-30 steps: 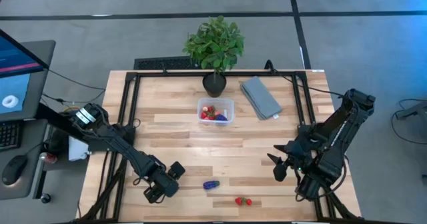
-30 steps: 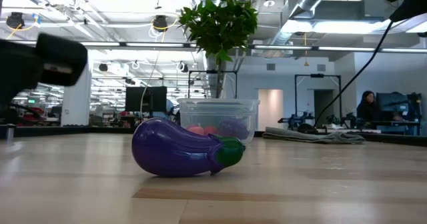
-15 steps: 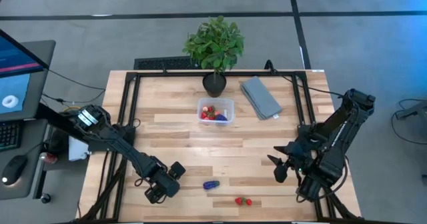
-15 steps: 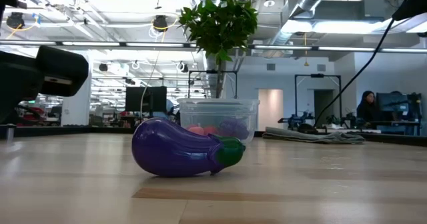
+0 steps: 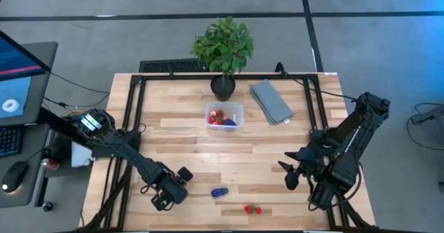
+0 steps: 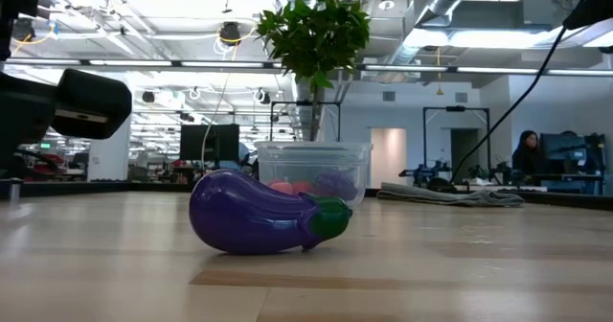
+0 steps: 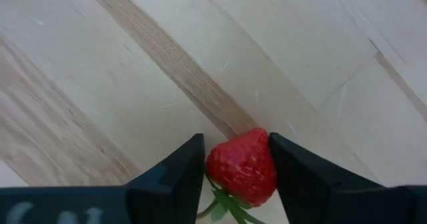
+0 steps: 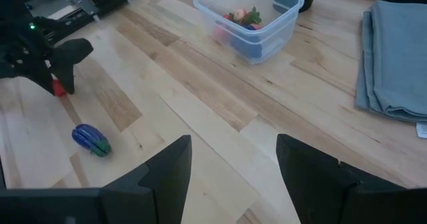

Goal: Pick and placing Produce into tupperware
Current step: Put the left red strawberry into the transparent bin

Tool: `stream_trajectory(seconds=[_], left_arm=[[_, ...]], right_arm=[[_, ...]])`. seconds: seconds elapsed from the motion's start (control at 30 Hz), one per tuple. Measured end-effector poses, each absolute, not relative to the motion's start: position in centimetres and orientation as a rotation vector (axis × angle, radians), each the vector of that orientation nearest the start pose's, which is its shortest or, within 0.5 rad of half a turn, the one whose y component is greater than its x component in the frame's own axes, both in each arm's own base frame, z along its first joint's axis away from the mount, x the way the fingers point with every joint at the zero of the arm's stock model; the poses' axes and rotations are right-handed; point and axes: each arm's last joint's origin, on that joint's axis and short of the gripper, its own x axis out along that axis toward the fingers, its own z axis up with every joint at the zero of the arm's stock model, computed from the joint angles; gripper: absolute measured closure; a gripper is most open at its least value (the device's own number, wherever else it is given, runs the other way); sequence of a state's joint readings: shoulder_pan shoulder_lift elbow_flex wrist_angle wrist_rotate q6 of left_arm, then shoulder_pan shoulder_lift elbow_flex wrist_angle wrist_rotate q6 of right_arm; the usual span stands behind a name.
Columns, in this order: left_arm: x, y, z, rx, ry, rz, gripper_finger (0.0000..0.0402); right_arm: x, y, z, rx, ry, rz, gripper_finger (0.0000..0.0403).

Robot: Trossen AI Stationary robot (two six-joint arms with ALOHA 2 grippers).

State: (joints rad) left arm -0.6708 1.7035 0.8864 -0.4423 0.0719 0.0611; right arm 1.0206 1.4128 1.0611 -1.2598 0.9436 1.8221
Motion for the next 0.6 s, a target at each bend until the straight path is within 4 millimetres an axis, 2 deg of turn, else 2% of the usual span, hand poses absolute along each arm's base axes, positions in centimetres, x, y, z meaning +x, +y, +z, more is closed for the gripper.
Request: stream_trajectory(seconds=[0.17, 0.47, 0.6], left_arm=[[22.96, -18.52, 13.57, 0.416, 1.227, -0.672, 0.0265], [23.13, -18.47, 13.82, 0.389, 1.248, -0.627, 0.0263], [23.58, -17.79, 14.12, 0.376, 1.283, -0.568, 0.0264]], right_arm=[[13.8, 18.01, 25.15, 0.371, 0.552, -0.621, 0.0159], [13.8, 18.01, 25.15, 0.358, 0.556, -0.617, 0.0159], [13.8, 18.01, 25.14, 0.349, 0.558, -0.615, 0.0159]])
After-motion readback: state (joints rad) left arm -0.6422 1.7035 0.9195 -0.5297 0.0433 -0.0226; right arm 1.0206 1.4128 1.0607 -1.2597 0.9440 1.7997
